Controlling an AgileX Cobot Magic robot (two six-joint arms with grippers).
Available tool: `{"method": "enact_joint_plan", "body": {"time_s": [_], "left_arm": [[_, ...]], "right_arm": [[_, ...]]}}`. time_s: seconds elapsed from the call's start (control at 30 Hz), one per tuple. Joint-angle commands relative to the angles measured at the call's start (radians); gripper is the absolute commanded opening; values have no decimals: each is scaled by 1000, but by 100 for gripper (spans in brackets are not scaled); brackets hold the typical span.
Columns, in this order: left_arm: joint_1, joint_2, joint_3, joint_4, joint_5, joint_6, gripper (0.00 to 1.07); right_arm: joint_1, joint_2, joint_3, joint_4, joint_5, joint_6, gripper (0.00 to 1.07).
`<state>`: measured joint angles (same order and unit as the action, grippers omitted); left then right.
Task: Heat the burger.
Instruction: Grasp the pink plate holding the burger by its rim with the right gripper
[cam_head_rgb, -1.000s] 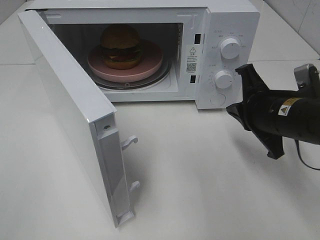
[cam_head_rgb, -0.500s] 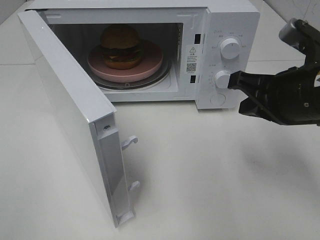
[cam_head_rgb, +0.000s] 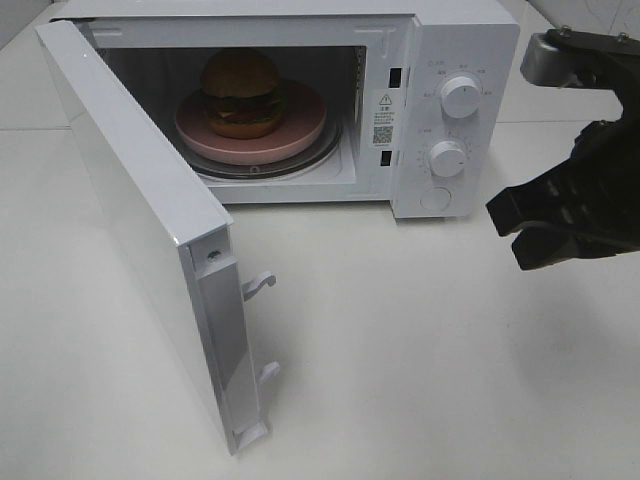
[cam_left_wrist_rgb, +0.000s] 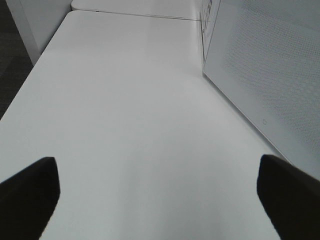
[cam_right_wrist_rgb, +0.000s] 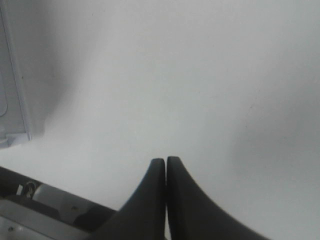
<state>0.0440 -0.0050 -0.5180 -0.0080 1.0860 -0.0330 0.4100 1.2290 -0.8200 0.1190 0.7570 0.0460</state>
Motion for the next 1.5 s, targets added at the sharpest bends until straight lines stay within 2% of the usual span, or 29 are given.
{"method": "enact_joint_plan", "body": {"time_s": [0.03,0.07,0.1,0.17,0.2,0.23,0.27,0.3,0.33,0.37,0.4,0.43,0.57,0.77,0.83,0.93,1.0,1.1,1.17,1.5], "left_arm": [[3,-2,3,-1,-17,0,100],[3,-2,3,-1,-17,0,100],[3,-2,3,-1,-17,0,100],[3,-2,3,-1,-17,0,100],[3,-2,3,-1,-17,0,100],[3,-2,3,-1,-17,0,100],[3,-2,3,-1,-17,0,100],[3,-2,3,-1,-17,0,100],[3,-2,3,-1,-17,0,100],[3,-2,3,-1,-17,0,100],[3,-2,3,-1,-17,0,100],[3,-2,3,-1,-17,0,100],[3,-2,3,-1,-17,1,100],[3,-2,3,-1,-17,1,100],[3,-2,3,-1,-17,1,100],[3,-2,3,-1,-17,1,100],[3,-2,3,-1,-17,1,100],[3,-2,3,-1,-17,1,100],[3,-2,3,-1,-17,1,100],[3,-2,3,-1,-17,1,100]], "right_arm": [[2,-48,-35,-35,111,-33,7],[2,-66,-35,-49,117,-33,11],[2,-66,-35,-49,117,-33,11],[2,-119,-35,-88,142,-37,30],[2,-119,-35,-88,142,-37,30],[2,-155,-35,-119,153,-37,50],[2,-176,-32,-131,160,-37,58],[2,-176,-32,-131,160,-37,58],[2,-212,-26,-155,185,-29,75],[2,-212,-26,-155,185,-29,75],[2,-246,-26,-173,229,-22,91],[2,-260,-26,-177,246,-22,96],[2,-311,-26,-179,294,-22,99],[2,-467,-26,-179,381,-21,93],[2,-565,-26,-179,407,-13,90],[2,-599,-26,-179,412,-6,89],[-4,-720,-26,-194,426,41,86],[-12,-752,-26,-203,431,46,86],[-76,-861,-26,-210,438,19,84],[-175,-1040,1,-208,389,40,81]]}}
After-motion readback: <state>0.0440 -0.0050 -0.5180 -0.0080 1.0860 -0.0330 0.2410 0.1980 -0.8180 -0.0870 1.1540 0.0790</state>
